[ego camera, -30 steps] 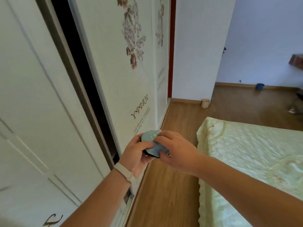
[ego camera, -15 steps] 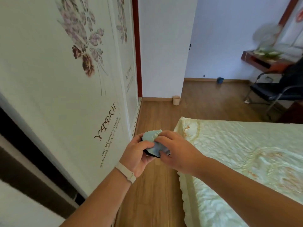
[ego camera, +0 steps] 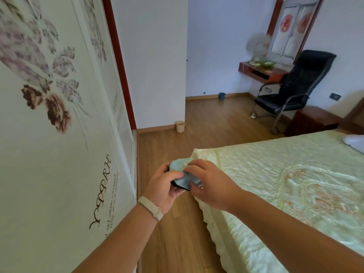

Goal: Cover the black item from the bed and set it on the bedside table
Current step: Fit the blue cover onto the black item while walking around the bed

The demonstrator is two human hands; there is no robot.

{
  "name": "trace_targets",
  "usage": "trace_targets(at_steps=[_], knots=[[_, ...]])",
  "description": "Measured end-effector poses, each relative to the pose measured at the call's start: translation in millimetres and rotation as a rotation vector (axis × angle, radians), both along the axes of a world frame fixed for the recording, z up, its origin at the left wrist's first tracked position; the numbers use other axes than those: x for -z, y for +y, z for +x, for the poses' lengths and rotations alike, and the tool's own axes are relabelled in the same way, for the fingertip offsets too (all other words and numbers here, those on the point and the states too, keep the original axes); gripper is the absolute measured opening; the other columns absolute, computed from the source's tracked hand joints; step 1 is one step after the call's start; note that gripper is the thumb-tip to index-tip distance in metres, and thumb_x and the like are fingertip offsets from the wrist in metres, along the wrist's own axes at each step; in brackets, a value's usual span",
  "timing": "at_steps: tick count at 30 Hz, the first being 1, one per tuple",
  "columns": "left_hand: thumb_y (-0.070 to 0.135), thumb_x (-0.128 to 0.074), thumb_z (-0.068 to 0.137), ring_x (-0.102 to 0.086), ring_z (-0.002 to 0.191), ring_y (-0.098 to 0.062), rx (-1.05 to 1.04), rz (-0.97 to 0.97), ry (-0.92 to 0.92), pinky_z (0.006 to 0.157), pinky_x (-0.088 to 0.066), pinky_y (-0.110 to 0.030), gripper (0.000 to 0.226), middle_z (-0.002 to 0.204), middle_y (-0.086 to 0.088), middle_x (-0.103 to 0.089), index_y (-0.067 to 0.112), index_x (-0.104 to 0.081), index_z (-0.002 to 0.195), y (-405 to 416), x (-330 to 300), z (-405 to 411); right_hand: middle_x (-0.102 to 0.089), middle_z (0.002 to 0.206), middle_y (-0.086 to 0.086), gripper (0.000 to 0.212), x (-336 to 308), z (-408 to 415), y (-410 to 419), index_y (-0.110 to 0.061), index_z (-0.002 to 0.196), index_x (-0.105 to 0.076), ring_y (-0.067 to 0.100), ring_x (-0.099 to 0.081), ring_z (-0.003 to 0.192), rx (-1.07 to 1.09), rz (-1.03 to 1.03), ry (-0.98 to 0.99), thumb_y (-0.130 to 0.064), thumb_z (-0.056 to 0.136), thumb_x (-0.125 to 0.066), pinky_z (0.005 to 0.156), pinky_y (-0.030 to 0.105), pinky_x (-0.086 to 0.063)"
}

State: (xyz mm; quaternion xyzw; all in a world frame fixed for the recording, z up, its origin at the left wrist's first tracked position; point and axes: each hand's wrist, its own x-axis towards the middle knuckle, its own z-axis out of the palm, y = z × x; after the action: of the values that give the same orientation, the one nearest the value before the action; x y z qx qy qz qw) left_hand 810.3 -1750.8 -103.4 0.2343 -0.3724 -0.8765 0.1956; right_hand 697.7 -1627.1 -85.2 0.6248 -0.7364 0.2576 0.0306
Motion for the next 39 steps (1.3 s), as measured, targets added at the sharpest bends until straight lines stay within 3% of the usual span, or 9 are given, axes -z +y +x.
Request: trace_targets(at_steps=[4,12,17,24,29,33,39], knots=[[-0.007,-0.057,0.085,-0.068,0.099,-0.035,0.038,-0.016,-0.017,0.079,-0.060,-0.045,0.037,0.110,-0.021,-0.067,0.002,-0.060,0.120,-23.8,5.4,-29.8,-0.057,0.122,0.001,0.037,6.4,-25.8,-18.6,-0.019,0.120,-0.057,0.016,-0.050,0.107,0.037,-0.025,-0.023,-0.019,0.083,-0.065,0.087,0.027,-0.046],[-0.007,-0.059,0.083,-0.072,0.090,-0.031,-0.006,-0.004,-0.118,0.068,-0.060,-0.040,0.037,0.105,-0.019,-0.070,0.003,-0.063,0.119,-83.9,29.6,-103.6,-0.056,0.123,0.000,0.039,42.6,-107.2,-84.9,-0.021,0.121,-0.056,0.017,-0.050,0.107,0.003,0.002,-0.067,-0.023,0.083,-0.065,0.087,0.024,-0.042],[-0.007,-0.059,0.083,-0.070,0.095,-0.033,-0.047,-0.006,-0.136,0.072,-0.060,-0.042,0.040,0.114,-0.022,-0.067,0.003,-0.061,0.122,-127.5,23.3,-169.8,-0.054,0.124,-0.001,0.039,39.8,-180.2,-134.1,-0.024,0.122,-0.054,0.017,-0.050,0.110,-0.049,0.022,-0.086,-0.027,0.085,-0.064,0.089,0.026,-0.045],[-0.008,-0.060,0.083,-0.071,0.098,-0.035,-0.103,-0.016,-0.126,0.073,-0.059,-0.042,0.037,0.106,-0.019,-0.072,0.006,-0.065,0.117,-172.7,12.2,-253.9,-0.055,0.124,0.000,0.037,27.7,-273.4,-185.1,-0.021,0.121,-0.055,0.019,-0.049,0.111,-0.101,-0.003,-0.065,-0.022,0.085,-0.063,0.091,0.028,-0.042],[-0.007,-0.061,0.082,-0.070,0.099,-0.036,-0.124,-0.033,-0.145,0.073,-0.058,-0.043,0.038,0.113,-0.022,-0.069,0.005,-0.065,0.117,-209.9,11.8,-287.6,-0.054,0.124,-0.003,0.037,29.1,-308.4,-223.7,-0.023,0.121,-0.054,0.017,-0.048,0.112,-0.125,0.002,-0.082,-0.024,0.085,-0.063,0.090,0.024,-0.041],[-0.007,-0.061,0.082,-0.071,0.098,-0.036,-0.114,-0.012,-0.125,0.074,-0.059,-0.044,0.036,0.107,-0.019,-0.072,0.006,-0.066,0.115,-248.2,17.6,-316.1,-0.053,0.126,-0.004,0.039,33.3,-337.4,-260.4,-0.024,0.124,-0.052,0.015,-0.047,0.114,-0.113,0.015,-0.077,-0.027,0.086,-0.063,0.092,0.027,-0.044],[-0.008,-0.060,0.083,-0.068,0.104,-0.039,-0.062,0.029,-0.107,0.077,-0.058,-0.048,0.038,0.117,-0.023,-0.067,0.006,-0.064,0.118,-331.3,32.7,-364.1,-0.052,0.126,-0.005,0.039,40.5,-377.0,-336.8,-0.025,0.124,-0.051,0.015,-0.046,0.113,-0.056,0.066,-0.053,-0.027,0.086,-0.064,0.092,0.031,-0.047]])
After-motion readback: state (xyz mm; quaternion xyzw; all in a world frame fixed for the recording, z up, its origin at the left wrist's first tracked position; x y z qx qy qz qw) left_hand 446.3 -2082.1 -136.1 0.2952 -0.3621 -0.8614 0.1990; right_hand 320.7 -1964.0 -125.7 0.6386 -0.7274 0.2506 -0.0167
